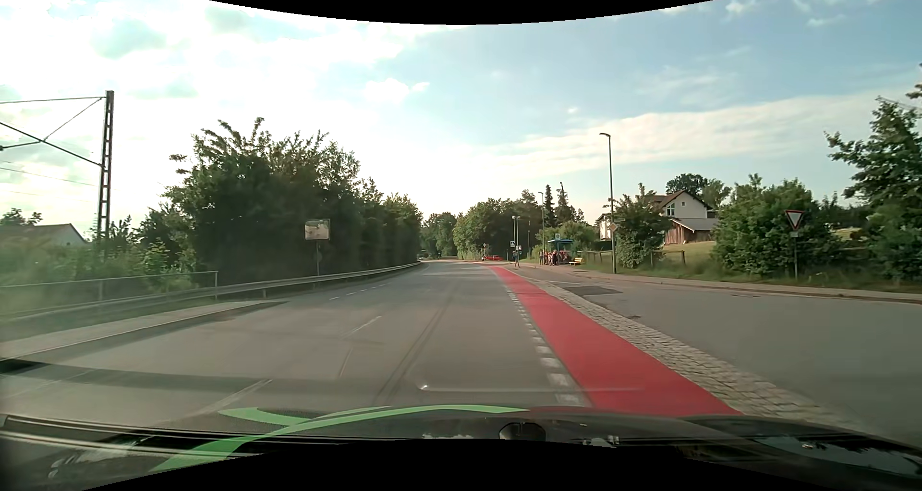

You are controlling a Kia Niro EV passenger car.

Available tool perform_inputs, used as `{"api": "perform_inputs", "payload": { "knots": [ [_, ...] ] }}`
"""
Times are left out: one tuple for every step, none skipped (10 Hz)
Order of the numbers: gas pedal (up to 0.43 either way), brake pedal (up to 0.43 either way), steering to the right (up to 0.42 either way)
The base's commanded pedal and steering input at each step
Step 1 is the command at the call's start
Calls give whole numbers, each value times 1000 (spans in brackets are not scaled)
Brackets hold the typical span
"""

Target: Follow the waypoints while adhering to traffic rules and regulations

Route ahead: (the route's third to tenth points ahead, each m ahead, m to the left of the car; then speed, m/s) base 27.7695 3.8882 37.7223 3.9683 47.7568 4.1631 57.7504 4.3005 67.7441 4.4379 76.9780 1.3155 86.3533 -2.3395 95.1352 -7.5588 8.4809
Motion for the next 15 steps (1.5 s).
{"api": "perform_inputs", "payload": {
  "knots": [
    [150,0,-12],
    [150,0,-12],
    [150,0,-14],
    [150,0,-14],
    [138,0,-14],
    [138,0,-14],
    [138,0,-14],
    [98,0,-14],
    [98,0,-13],
    [98,0,-13],
    [98,0,-13],
    [98,0,-13],
    [98,0,-13],
    [98,0,-12],
    [67,0,-12]
  ]
}}
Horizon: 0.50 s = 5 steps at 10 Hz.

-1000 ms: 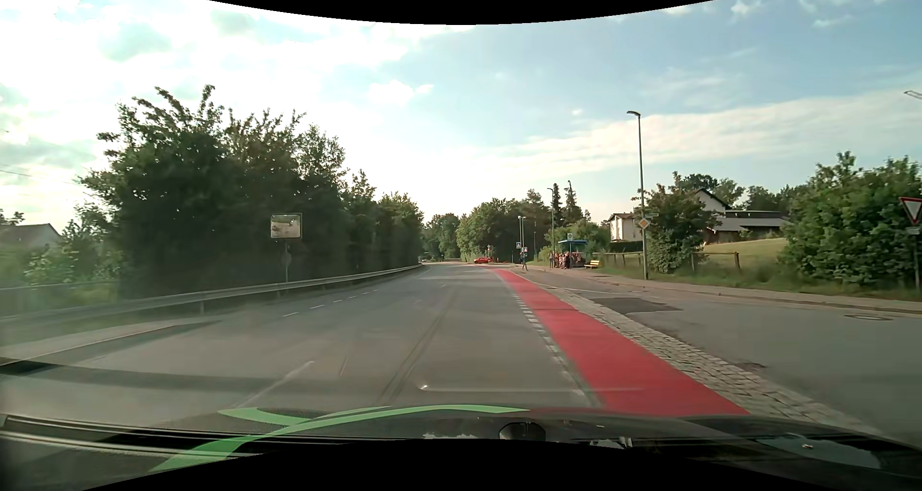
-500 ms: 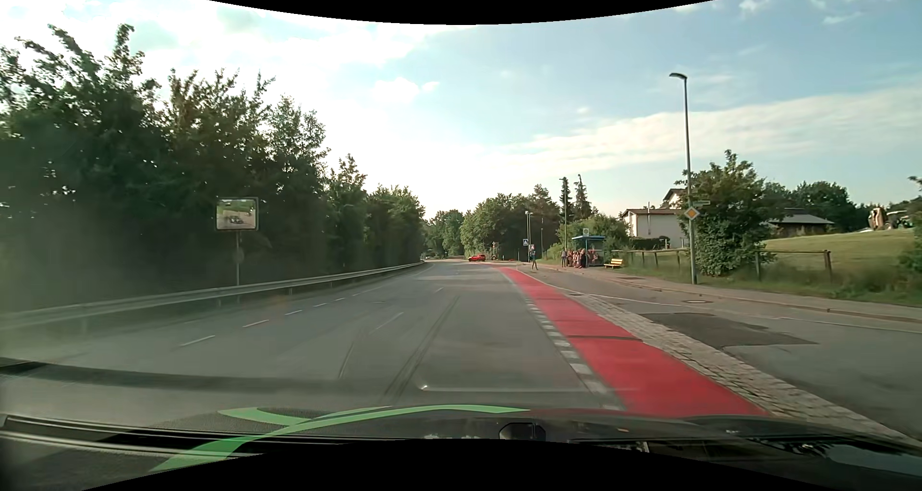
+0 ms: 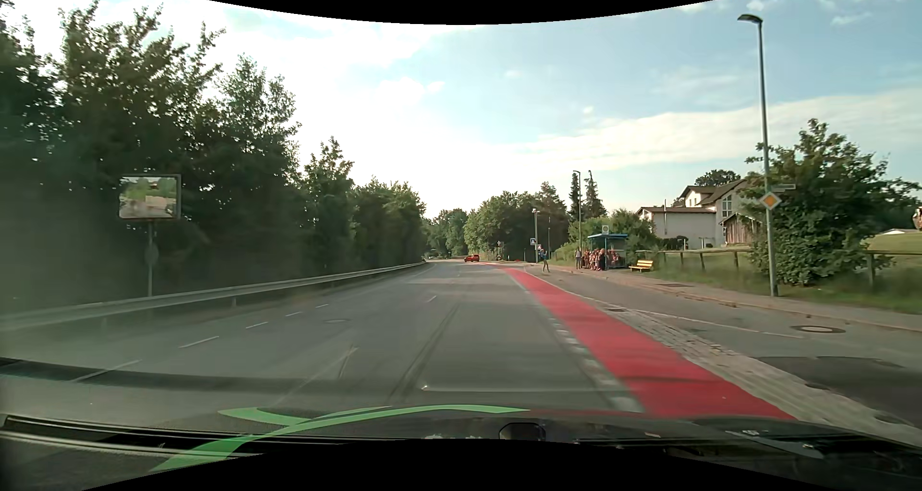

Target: Follow the waypoints while adhering to traffic rules and regulations

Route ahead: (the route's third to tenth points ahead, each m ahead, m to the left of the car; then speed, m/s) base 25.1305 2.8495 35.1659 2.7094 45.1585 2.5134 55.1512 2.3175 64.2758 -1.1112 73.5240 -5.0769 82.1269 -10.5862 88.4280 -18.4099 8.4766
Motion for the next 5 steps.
{"api": "perform_inputs", "payload": {
  "knots": [
    [59,0,-11],
    [59,0,-10],
    [59,0,-10],
    [59,0,-9],
    [59,0,-8]
  ]
}}
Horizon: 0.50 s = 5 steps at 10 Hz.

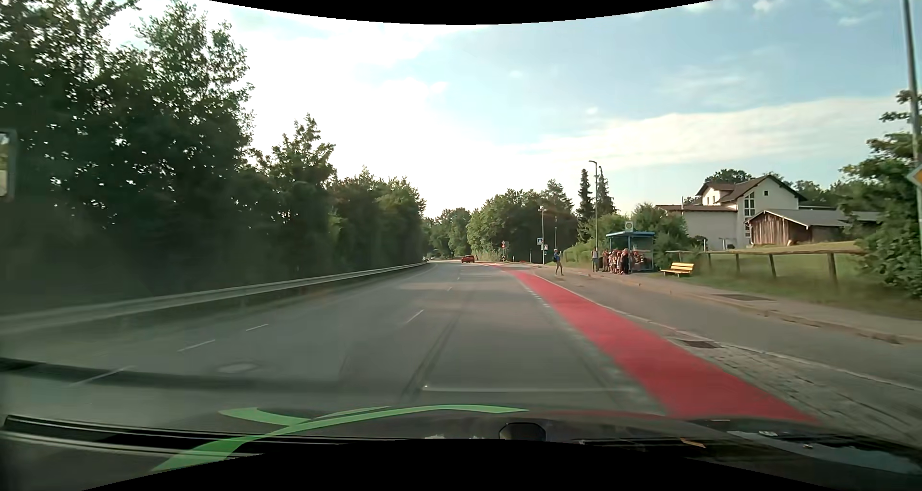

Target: Follow the waypoints while adhering to traffic rules and regulations

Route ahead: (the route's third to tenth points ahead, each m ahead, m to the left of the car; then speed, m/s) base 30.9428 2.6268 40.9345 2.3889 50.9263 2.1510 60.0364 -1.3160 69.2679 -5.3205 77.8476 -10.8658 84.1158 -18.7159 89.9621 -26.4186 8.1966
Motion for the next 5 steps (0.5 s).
{"api": "perform_inputs", "payload": {
  "knots": [
    [59,0,-5],
    [59,0,-5],
    [59,0,-5],
    [59,0,-5],
    [59,0,-5]
  ]
}}
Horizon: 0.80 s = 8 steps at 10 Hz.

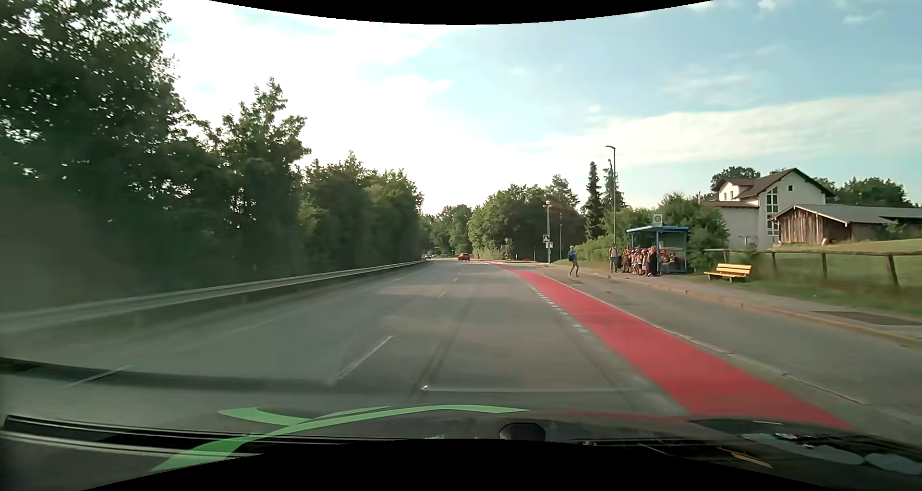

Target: Follow the waypoints while adhering to traffic rules and regulations

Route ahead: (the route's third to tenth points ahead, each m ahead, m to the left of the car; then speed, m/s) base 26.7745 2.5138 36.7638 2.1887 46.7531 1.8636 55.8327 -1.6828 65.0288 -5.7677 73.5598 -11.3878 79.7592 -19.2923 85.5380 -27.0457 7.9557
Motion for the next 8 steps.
{"api": "perform_inputs", "payload": {
  "knots": [
    [59,0,-5],
    [59,0,-5],
    [59,0,-5],
    [59,0,-4],
    [59,0,-4],
    [59,0,-4],
    [59,0,-4],
    [87,0,-4]
  ]
}}
